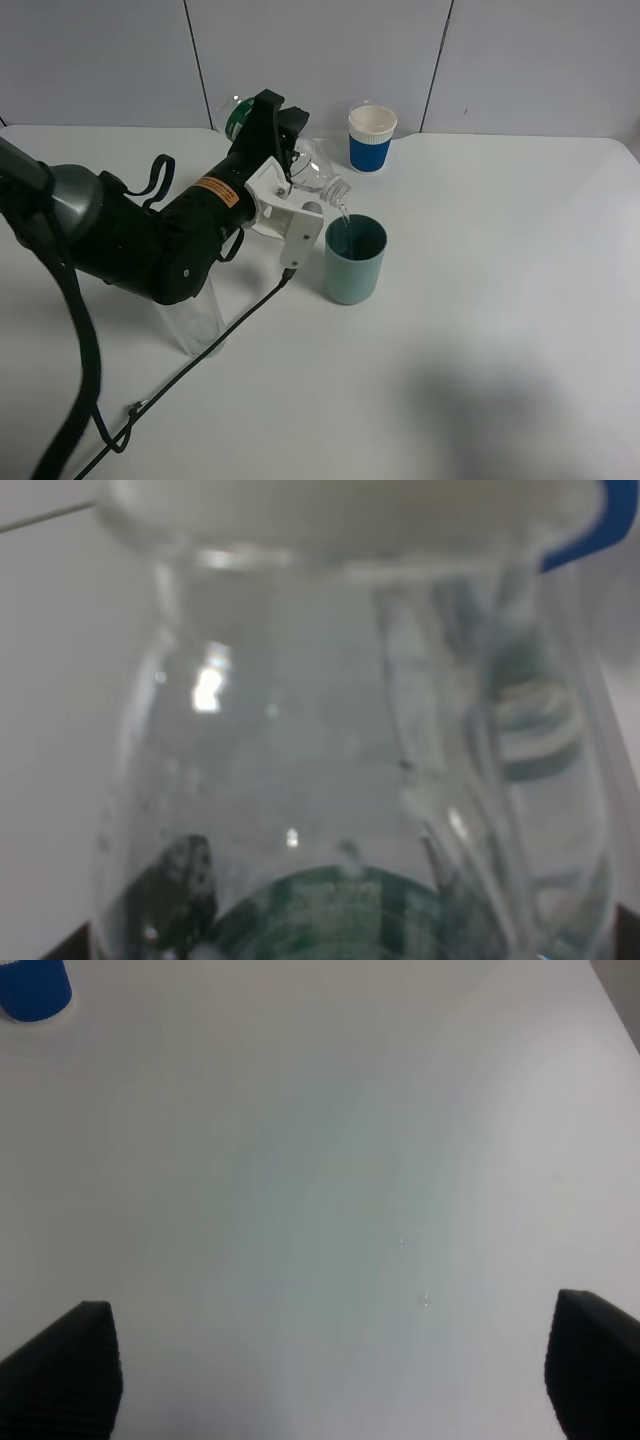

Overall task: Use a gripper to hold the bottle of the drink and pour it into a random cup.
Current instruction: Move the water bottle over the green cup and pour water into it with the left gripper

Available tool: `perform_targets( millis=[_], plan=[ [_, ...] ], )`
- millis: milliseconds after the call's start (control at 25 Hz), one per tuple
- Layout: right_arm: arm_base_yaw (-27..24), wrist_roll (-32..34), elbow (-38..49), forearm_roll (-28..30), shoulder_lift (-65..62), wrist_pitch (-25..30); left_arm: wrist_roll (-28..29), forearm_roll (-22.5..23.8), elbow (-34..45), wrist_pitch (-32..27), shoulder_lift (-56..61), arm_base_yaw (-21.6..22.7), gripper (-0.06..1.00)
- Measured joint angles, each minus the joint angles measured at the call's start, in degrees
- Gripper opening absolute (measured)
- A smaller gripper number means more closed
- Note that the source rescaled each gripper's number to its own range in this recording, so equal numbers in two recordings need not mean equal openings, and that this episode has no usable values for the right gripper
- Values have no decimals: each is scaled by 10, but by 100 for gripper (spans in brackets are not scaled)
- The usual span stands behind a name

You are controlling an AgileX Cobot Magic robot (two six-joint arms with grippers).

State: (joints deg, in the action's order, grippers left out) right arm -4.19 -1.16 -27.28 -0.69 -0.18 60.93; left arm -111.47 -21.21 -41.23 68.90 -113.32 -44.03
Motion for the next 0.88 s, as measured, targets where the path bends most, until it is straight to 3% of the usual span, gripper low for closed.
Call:
perform_targets(
  millis=[880],
  plan=[
    [0, 0, 0, 0, 0, 0, -17, -1, 0, 0, 0, 0, 6]
  ],
)
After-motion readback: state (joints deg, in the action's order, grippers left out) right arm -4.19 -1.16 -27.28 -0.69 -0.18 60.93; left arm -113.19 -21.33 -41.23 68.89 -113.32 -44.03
